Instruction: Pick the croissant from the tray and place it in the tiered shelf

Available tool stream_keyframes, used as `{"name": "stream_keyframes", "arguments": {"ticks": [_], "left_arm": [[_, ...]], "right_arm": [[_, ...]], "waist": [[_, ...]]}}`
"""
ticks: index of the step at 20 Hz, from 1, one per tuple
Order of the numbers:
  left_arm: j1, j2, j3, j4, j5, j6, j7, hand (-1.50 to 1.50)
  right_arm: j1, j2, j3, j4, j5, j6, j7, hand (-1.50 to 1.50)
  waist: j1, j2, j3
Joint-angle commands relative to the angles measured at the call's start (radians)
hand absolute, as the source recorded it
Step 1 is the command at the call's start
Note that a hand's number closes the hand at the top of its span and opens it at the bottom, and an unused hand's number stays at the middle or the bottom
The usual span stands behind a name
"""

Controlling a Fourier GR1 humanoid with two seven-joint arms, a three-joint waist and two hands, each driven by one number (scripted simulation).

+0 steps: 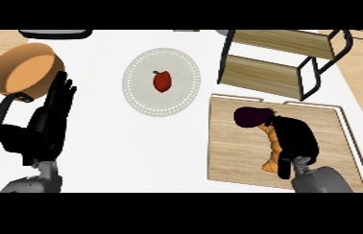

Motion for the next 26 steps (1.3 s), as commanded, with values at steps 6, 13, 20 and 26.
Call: {"name": "stream_keyframes", "arguments": {"ticks": [6, 13, 20, 26], "left_arm": [[-0.041, -0.012, 0.004, 0.060, 0.006, -0.010, -0.014, 0.00], [0.012, -0.003, 0.006, 0.014, -0.007, -0.015, -0.034, 0.00], [-0.052, -0.001, 0.005, -0.015, -0.007, 0.003, 0.066, 0.00], [0.002, -0.026, -0.009, -0.038, -0.025, 0.016, 0.045, 0.00]], "right_arm": [[-0.091, 0.325, 0.052, 0.057, 0.082, -0.102, 0.243, 1.50], [-0.154, 0.339, 0.099, -0.078, -0.019, -0.155, 0.334, 1.50], [-0.312, 0.341, 0.079, -0.353, -0.010, -0.279, 0.577, 1.50], [-0.367, 0.333, -0.021, -0.507, 0.152, -0.110, 0.682, 1.50]], "waist": [[0.003, 0.016, 0.026], [0.007, 0.012, 0.026], [0.000, 0.008, 0.026], [-0.006, 0.009, 0.026]]}}
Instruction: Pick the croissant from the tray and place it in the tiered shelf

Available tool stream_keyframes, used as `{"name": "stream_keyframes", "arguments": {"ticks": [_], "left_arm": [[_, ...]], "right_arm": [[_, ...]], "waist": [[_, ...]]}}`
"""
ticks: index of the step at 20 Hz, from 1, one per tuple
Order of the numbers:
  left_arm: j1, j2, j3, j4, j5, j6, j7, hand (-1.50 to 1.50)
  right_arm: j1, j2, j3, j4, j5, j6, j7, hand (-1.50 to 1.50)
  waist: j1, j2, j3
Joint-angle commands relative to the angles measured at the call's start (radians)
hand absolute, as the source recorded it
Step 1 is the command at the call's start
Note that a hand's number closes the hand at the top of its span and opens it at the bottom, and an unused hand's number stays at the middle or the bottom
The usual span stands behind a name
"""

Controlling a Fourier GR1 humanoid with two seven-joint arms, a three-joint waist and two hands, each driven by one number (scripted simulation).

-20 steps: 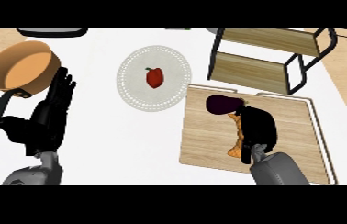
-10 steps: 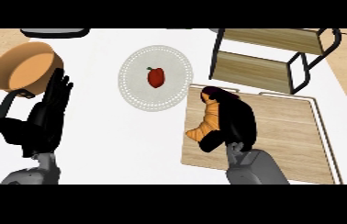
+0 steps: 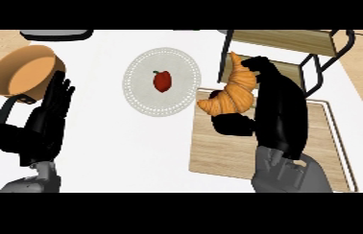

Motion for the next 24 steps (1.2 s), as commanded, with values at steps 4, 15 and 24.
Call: {"name": "stream_keyframes", "arguments": {"ticks": [4, 15, 24], "left_arm": [[0.024, 0.015, 0.017, -0.015, 0.028, -0.042, -0.013, 0.00], [0.012, -0.053, -0.037, -0.006, -0.060, 0.019, -0.001, 0.00], [-0.022, -0.002, 0.047, 0.046, 0.000, -0.049, -0.027, 0.00]], "right_arm": [[-0.171, -0.049, -0.200, -0.049, 0.015, 0.184, 0.108, 1.50], [-0.135, -0.095, -0.379, 0.110, -0.004, -0.002, -0.112, 1.50], [-0.242, -0.160, -0.497, 0.466, -0.041, -0.242, -0.315, 1.50]], "waist": [[0.005, 0.005, 0.000], [0.008, 0.007, 0.001], [0.012, 0.009, 0.001]]}}
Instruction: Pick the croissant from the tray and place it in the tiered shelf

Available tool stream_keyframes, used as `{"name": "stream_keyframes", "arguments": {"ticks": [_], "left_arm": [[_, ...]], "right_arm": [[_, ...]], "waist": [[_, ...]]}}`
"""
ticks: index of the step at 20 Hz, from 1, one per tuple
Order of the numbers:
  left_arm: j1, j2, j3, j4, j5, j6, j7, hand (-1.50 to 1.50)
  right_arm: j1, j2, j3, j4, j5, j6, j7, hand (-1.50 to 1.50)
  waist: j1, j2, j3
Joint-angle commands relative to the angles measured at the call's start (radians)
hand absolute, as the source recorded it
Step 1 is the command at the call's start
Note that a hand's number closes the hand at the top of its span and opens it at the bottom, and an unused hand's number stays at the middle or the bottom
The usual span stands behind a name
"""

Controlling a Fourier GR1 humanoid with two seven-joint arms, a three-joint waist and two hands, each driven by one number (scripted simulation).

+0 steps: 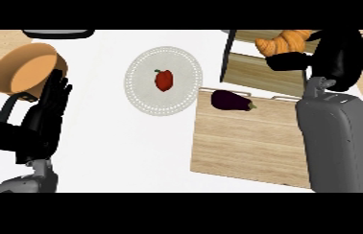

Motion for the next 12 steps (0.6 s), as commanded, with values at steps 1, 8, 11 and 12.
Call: {"name": "stream_keyframes", "arguments": {"ticks": [1, 8, 11, 12], "left_arm": [[-0.005, -0.005, 0.010, 0.030, -0.005, -0.003, -0.027, 0.00], [-0.089, -0.008, 0.033, 0.140, -0.001, -0.012, -0.073, 0.00], [-0.001, -0.013, -0.007, -0.009, -0.019, -0.010, 0.002, 0.00], [0.062, -0.012, -0.004, -0.039, -0.007, -0.031, -0.013, 0.00]], "right_arm": [[0.019, -0.047, -0.067, 0.117, -0.056, -0.124, -0.146, 1.50], [-0.124, -0.019, -0.075, 0.452, -0.025, -0.322, -0.231, 1.50], [-0.196, -0.133, -0.131, 0.588, -0.091, -0.252, -0.318, 1.50], [-0.170, -0.093, -0.133, 0.553, -0.098, -0.311, -0.289, 1.50]], "waist": [[-0.002, 0.000, 0.000], [0.003, 0.004, 0.000], [0.011, 0.003, 0.000], [0.006, 0.000, 0.000]]}}
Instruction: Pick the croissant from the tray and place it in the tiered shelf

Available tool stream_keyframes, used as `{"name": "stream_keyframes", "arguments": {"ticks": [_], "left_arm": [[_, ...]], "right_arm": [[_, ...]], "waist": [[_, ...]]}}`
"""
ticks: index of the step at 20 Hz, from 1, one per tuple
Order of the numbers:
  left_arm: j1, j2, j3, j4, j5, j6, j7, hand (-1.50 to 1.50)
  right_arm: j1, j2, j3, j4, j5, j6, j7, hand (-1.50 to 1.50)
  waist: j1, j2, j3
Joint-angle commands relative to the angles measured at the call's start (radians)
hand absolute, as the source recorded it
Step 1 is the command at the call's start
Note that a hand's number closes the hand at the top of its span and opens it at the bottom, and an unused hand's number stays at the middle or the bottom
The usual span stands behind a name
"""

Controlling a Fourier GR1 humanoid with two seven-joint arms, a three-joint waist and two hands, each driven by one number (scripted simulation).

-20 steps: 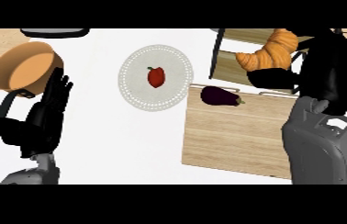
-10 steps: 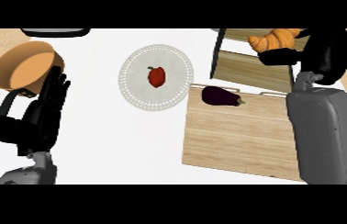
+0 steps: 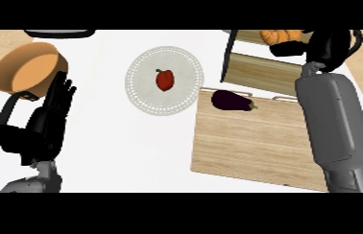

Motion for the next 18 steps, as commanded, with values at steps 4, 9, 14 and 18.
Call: {"name": "stream_keyframes", "arguments": {"ticks": [4, 9, 14, 18], "left_arm": [[-0.017, -0.022, -0.014, 0.049, -0.020, 0.005, -0.042, 0.00], [0.011, 0.003, 0.002, -0.037, -0.012, -0.006, 0.018, 0.00], [-0.082, -0.033, -0.025, 0.009, -0.054, 0.041, 0.052, 0.00], [0.078, -0.012, 0.025, -0.024, 0.005, -0.017, -0.046, 0.00]], "right_arm": [[-0.130, -0.037, -0.143, 0.310, -0.135, -0.163, -0.145, -1.50], [-0.176, -0.074, -0.152, 0.420, -0.215, -0.103, -0.240, -1.50], [-0.194, -0.044, -0.154, 0.419, -0.282, -0.129, -0.311, -1.50], [-0.126, -0.024, -0.160, 0.272, -0.346, -0.135, -0.364, -1.50]], "waist": [[0.017, 0.009, 0.001], [0.012, 0.004, 0.000], [0.000, 0.002, 0.000], [-0.006, -0.005, 0.000]]}}
